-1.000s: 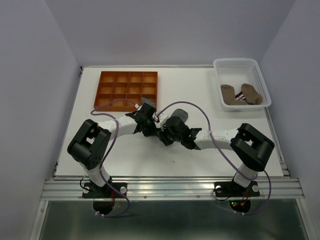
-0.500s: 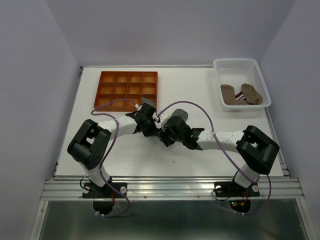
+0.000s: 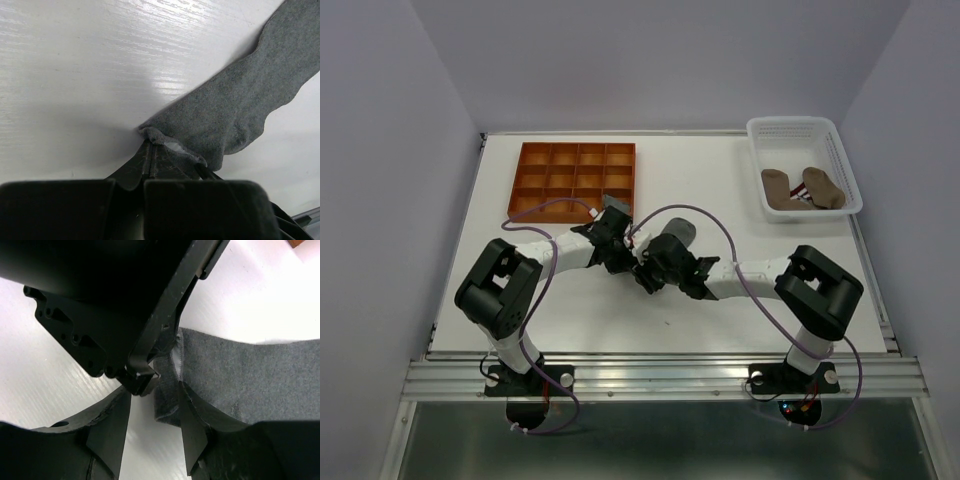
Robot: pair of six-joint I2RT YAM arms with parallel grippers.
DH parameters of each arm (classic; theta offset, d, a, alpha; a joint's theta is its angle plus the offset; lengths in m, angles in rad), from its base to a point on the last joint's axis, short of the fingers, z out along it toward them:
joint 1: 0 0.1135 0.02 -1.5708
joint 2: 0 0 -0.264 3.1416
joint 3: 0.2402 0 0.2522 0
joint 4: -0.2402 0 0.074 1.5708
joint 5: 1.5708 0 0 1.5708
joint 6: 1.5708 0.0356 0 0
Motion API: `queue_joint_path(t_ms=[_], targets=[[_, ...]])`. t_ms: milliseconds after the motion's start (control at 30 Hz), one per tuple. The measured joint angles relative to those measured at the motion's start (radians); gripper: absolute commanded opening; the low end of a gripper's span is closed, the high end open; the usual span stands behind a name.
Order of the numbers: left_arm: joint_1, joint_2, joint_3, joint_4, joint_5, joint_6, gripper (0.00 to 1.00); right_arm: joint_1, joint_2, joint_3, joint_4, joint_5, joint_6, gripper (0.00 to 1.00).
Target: Roll the socks
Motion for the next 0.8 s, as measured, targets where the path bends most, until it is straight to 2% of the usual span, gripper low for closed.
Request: queue_joint_path(t_ms=[467, 533, 567, 600, 800], targets=[[0.0, -0.006, 0.0, -0.008, 0.007, 0.0, 0.0, 0.001, 0.027, -0.031, 0.024, 0.026, -0.012, 0.45], [0.0, -0.008, 0.004, -0.019, 0.007, 0.0, 0.04, 0.003, 0.03, -0.031, 0.025, 0.034, -0.014, 0.44], [0.0, -0.008, 0.008, -0.024, 0.006, 0.0, 0.1, 0.005, 0.032, -0.031, 0.029, 0.04, -0.014, 0.43], [0.0, -0.008, 0.012, -0.029, 0.006, 0.0, 0.11, 0.006, 0.035, -0.031, 0.031, 0.045, -0.014, 0.42], [0.002, -0.029, 0.027, -0.031, 0.011, 0.0, 0.22, 0.013, 0.049, -0.03, 0.052, 0.086, -0.016, 0.19]])
